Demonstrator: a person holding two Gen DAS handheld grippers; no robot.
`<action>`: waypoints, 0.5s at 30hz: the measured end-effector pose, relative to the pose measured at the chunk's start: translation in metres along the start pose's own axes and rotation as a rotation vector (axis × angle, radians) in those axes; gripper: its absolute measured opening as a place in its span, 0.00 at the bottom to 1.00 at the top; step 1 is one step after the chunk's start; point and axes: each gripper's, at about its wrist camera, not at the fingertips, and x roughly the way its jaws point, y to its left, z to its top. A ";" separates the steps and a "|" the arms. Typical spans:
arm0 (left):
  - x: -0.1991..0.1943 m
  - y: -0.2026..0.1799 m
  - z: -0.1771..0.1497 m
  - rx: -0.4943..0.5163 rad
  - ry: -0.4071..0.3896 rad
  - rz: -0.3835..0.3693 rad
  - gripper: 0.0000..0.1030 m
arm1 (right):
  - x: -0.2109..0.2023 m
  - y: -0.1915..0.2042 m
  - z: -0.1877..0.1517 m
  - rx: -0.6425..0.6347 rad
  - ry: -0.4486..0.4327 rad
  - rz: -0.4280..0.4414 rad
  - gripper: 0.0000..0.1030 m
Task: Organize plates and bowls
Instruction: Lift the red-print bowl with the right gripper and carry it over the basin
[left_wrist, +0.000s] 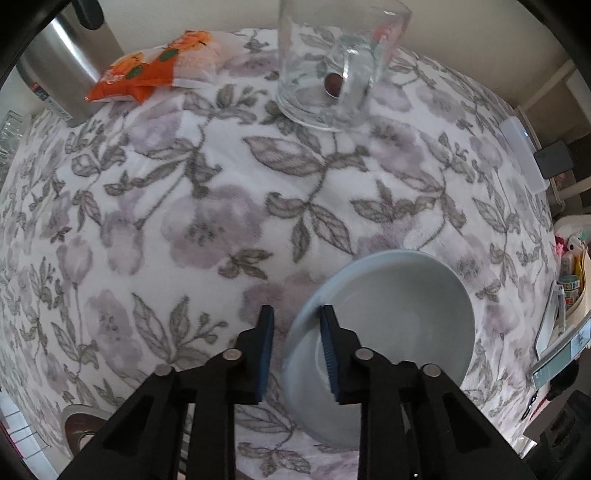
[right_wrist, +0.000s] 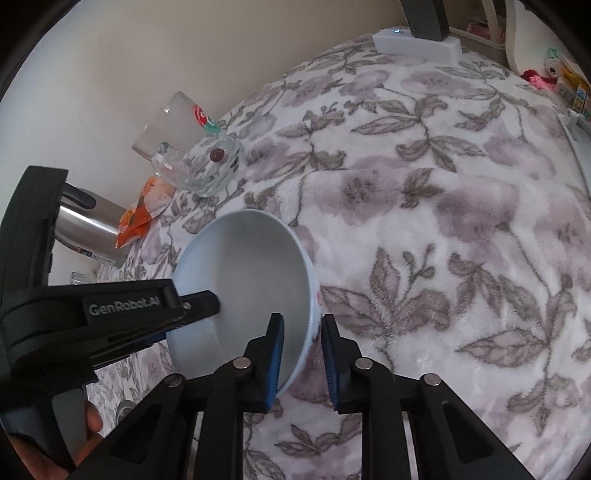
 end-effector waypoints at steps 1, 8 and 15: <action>0.001 -0.001 0.000 0.002 0.001 -0.003 0.21 | 0.000 0.000 0.000 -0.002 -0.001 -0.005 0.21; 0.002 -0.002 0.000 0.005 -0.005 -0.005 0.21 | -0.001 0.002 -0.002 -0.009 0.000 -0.014 0.20; -0.007 0.002 -0.012 0.008 -0.005 -0.021 0.21 | -0.005 -0.003 -0.002 0.019 0.010 0.011 0.20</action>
